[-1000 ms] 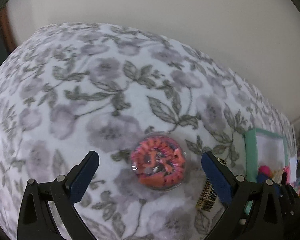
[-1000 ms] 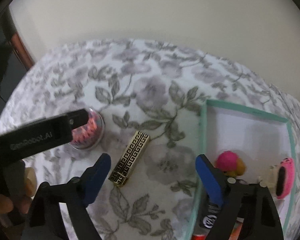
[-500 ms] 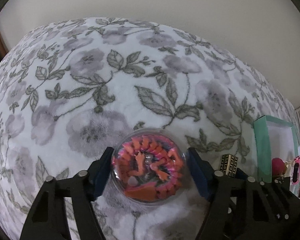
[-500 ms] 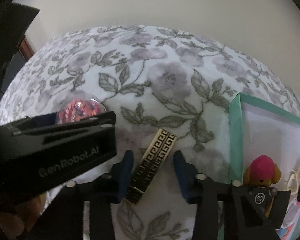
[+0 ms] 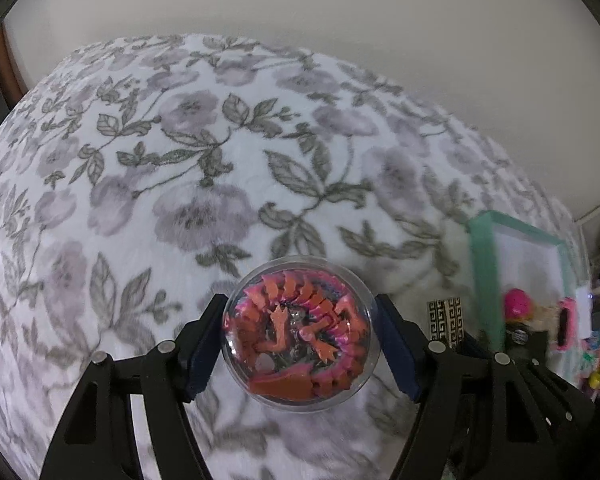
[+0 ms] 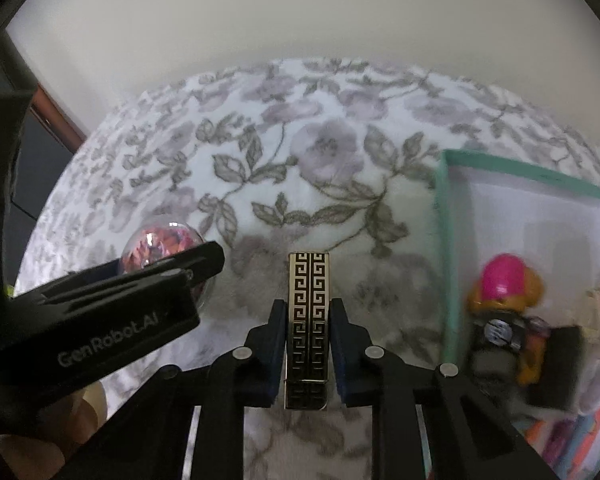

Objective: Organize rigid objects
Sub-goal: 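Carry the round case and gold bar over the tray and lower them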

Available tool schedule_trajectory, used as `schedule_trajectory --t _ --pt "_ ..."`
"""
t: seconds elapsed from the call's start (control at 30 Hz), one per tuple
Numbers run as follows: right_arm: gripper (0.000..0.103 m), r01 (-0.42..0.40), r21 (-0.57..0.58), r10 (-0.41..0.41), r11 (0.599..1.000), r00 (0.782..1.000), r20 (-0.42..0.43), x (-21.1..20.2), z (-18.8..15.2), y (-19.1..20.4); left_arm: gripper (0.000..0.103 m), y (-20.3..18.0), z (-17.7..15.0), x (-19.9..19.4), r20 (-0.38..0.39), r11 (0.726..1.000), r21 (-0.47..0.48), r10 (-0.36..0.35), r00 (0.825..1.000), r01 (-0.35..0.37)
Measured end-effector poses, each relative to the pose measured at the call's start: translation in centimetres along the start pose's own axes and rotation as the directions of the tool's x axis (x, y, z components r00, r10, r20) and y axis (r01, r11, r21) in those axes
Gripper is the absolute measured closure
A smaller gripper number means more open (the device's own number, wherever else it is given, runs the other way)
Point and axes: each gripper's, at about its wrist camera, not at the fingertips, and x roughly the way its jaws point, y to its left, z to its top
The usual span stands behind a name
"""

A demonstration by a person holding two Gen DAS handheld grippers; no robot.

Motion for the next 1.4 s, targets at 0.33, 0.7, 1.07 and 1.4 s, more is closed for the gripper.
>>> schedule_trajectory --t 0.33,0.7,1.07,1.4 --pt "0.081 0.081 0.051 -0.084 0.995 0.994 0.072 -7.9 -3.0 -3.0 0.029 -5.4 -3.6 -6.1 0.05 0.994 0.047 -0.103 0.993 0.101" --pt "0.081 0.217 0.195 -0.225 0.957 0.974 0.022 -12.0 -7.4 -11.0 0.029 -13.0 -9.0 -7.3 0.005 0.974 0.166 -0.159 0.987 0.156" --pt "0.081 0.24 0.339 -0.24 0.91 0.97 -0.041 -11.9 -10.8 -17.0 0.029 -16.9 -11.8 -3.8 -0.124 0.951 0.189 -0.224 0.967 0.244" --pt "0.08 0.235 0.339 -0.213 0.911 0.972 -0.1 -9.6 -11.5 -17.6 0.029 -16.4 -12.5 -1.3 -0.193 0.945 0.155 -0.257 0.947 0.288"
